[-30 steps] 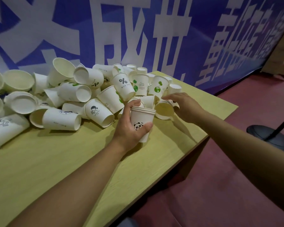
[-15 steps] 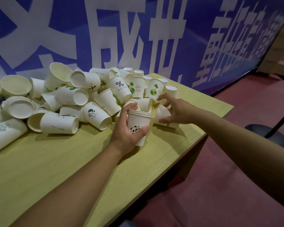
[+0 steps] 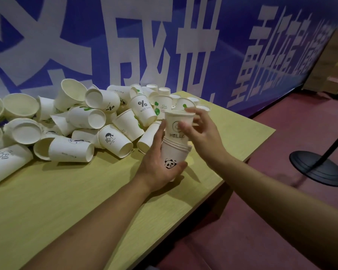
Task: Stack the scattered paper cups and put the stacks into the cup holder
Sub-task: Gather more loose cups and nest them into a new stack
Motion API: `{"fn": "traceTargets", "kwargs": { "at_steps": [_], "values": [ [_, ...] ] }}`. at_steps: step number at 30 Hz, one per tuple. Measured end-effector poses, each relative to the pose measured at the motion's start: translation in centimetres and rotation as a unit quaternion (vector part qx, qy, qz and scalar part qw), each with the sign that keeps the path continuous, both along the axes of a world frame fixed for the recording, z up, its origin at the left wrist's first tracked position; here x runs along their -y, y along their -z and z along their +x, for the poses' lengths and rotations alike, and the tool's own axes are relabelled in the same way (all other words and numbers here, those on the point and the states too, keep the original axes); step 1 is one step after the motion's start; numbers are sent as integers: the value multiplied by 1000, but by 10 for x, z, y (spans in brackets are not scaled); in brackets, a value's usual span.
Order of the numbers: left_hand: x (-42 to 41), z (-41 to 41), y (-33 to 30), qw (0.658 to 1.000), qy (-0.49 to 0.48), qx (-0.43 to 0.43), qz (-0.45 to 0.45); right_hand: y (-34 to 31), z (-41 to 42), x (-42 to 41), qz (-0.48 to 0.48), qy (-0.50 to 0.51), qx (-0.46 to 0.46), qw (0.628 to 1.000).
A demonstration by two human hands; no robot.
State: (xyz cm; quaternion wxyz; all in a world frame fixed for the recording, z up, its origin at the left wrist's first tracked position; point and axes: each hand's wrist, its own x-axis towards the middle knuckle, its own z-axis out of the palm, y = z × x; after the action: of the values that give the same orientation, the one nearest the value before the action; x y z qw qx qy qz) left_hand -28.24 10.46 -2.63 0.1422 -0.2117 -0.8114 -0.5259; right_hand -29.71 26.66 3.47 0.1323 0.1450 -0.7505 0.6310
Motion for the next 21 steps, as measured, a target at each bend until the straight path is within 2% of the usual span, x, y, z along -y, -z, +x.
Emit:
{"fn": "traceTargets", "kwargs": {
  "at_steps": [7, 9, 12, 15, 21],
  "values": [
    [6, -6, 4, 995, -64, -45, 65, 39, 10, 14, 82, 0, 2, 997],
    [6, -5, 4, 994, -73, -45, 74, 42, 4, 8, 111, 36, -14, 993],
    [5, -5, 3, 993, -80, -33, 81, 36, -23, -7, 142, 147, -29, 979],
    [5, -5, 3, 993, -82, -16, 86, 23, -60, -24, 166, 239, 7, 957],
    [6, -4, 3, 994, -74, 2, 87, 18, -112, -47, 237, 260, 68, 933]
  ]
}}
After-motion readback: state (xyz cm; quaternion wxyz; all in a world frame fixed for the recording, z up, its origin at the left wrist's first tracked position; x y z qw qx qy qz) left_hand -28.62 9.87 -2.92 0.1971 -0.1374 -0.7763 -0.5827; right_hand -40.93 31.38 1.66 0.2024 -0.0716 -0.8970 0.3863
